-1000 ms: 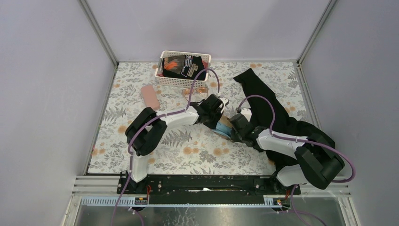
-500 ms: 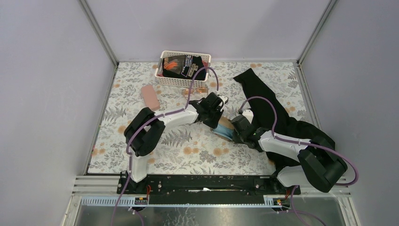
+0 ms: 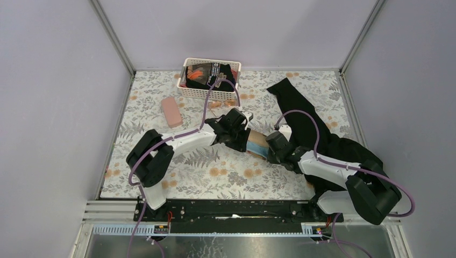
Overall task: Organize the sunglasses
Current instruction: Place the glasses cleaning cloth in the sunglasses case.
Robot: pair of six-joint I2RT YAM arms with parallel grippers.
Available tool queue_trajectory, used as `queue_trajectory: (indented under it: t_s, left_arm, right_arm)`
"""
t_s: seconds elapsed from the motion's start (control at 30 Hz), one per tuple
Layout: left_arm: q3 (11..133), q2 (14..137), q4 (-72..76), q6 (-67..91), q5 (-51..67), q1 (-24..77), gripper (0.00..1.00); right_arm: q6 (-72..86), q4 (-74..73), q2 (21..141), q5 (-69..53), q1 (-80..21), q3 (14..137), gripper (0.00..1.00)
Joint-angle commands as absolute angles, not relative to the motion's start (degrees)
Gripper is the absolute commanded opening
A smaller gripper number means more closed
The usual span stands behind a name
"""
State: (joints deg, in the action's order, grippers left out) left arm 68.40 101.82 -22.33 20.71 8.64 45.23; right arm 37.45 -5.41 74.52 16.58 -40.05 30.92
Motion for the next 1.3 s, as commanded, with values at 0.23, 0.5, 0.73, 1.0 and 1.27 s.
queue_trajectory:
  t_s: [0.23, 0.5, 0.73, 1.0, 1.27]
  left_arm:
    - [68.0, 100.6, -18.6, 25.6, 10.3, 44.8, 0.44]
    - [68.2, 99.2, -20.0, 25.2, 9.2, 44.9, 0.44]
    - [68.8, 97.7, -21.5, 24.8, 7.7, 44.8, 0.44]
    - [70.7, 96.8, -20.2, 28.9, 9.7, 42.1, 0.42]
    - [70.1, 96.2, -20.0, 33.4, 11.6, 36.8, 0.42]
  right_arm:
    - [36.3, -9.3, 67.5, 19.2, -39.7, 33.0, 0.22]
    - [35.2, -11.4, 69.0, 20.4, -39.7, 35.8, 0.40]
    - [35.0, -13.0, 67.1, 21.7, -39.7, 37.2, 0.47]
    - [31.9, -10.2, 70.5, 15.0, -39.7, 42.3, 0.10]
    - [29.2, -6.6, 81.2, 6.0, -39.7, 49.2, 0.06]
